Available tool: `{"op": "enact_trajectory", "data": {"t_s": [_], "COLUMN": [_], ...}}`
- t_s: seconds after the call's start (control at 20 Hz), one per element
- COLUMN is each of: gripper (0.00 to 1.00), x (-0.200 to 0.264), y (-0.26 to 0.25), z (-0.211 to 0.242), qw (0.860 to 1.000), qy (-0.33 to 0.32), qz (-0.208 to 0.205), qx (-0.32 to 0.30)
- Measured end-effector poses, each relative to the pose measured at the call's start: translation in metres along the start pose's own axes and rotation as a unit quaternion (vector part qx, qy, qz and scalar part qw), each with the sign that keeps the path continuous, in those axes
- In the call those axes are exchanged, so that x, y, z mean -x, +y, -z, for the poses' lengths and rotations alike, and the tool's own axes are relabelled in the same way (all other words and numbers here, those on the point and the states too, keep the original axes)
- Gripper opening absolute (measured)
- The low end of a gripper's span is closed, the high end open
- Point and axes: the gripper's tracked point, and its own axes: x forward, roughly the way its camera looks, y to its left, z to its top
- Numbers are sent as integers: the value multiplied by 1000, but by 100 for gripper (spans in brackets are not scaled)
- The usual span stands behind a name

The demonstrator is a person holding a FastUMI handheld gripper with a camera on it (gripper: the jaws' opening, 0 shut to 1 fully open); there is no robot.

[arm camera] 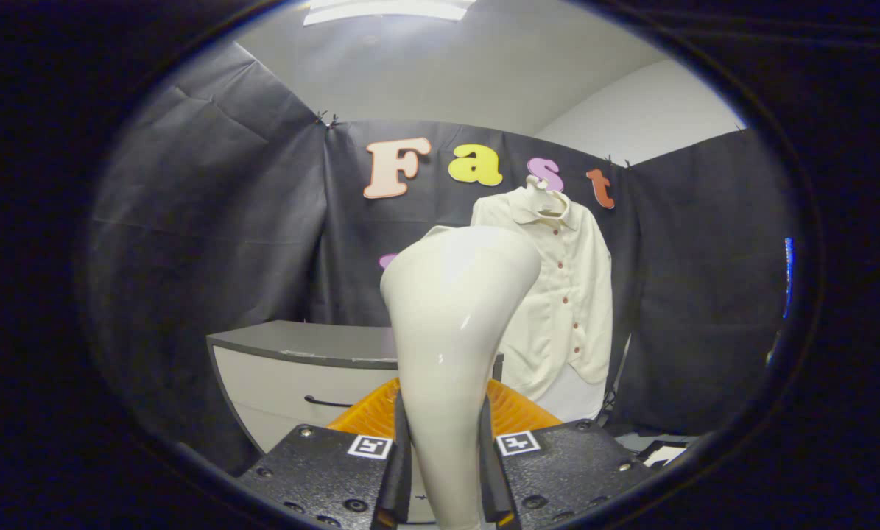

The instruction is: Iron the clothes twice with a garment steamer, once on the left side and once on the right side.

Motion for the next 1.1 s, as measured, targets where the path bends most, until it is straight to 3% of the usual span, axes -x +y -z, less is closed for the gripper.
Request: {"op": "enact_trajectory", "data": {"t_s": [0.8,1.1], "gripper": [38,39], "x": [2,-11], "y": [-9,12], "z": [5,12], "qw": [1000,1000], "qy": [3,-1], "qz": [25,14], "qx": [-9,0]}}
